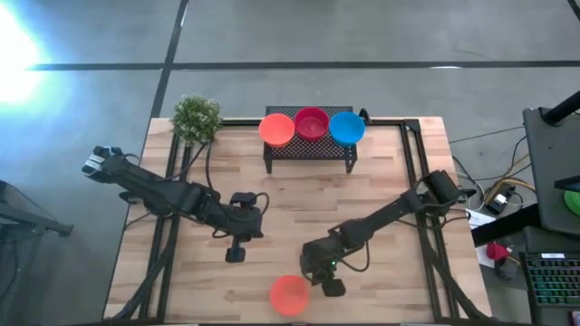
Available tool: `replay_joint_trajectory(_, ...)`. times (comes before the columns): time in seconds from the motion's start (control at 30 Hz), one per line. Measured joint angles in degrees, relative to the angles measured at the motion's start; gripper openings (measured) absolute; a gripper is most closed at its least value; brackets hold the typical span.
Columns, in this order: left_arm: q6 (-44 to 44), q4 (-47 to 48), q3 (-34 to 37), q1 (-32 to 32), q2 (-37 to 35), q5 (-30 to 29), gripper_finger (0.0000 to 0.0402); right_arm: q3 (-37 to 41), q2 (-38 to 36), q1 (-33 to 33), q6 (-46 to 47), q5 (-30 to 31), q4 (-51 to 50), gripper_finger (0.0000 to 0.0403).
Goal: Pick & Place Mini bowls
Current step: Stack the orange bowl on top of the orange bowl on the shelf
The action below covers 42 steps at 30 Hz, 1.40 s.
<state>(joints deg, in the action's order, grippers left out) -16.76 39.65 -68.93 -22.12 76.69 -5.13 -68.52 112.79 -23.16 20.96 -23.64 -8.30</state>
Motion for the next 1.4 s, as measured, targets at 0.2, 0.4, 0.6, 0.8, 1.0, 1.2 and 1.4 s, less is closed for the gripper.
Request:
replay_joint_trajectory(0.2,-1.9,-0.1,2.0,-0.9,0.0,0.3,0.0,0.0,-7.6,-0.3,1.3,8.6,-11.3,0.0008)
replay_joint_trajectory(0.4,-4.6,-1.1,3.7,-1.0,1.5,5.1,0.0,0.3,-17.9,-0.8,1.9,19.1,-20.7,0.0008)
replay_joint_trajectory(0.6,-4.2,-2.6,3.7,-1.1,2.5,5.3,0.0008,1.0,-27.3,-0.8,3.0,26.1,-23.8,0.0008)
replay_joint_trajectory(0.8,-3.9,-8.0,3.7,-1.3,3.0,5.7,0.0045,2.3,-35.0,-0.8,3.0,31.3,-26.2,0.0008)
replay_joint_trajectory(1.0,-4.9,-9.2,3.7,-1.3,5.4,5.7,0.0087,3.0,-40.7,-0.8,3.3,33.5,-26.0,0.0008)
replay_joint_trajectory(1.2,-9.9,-10.3,3.7,-1.3,10.6,8.0,0.0104,3.2,-44.1,-0.8,1.7,34.3,-26.8,0.0008)
replay_joint_trajectory(1.4,-17.5,-15.4,3.6,-1.5,17.2,15.9,0.0104,3.2,-45.6,-1.4,-2.0,33.8,-28.7,0.0008)
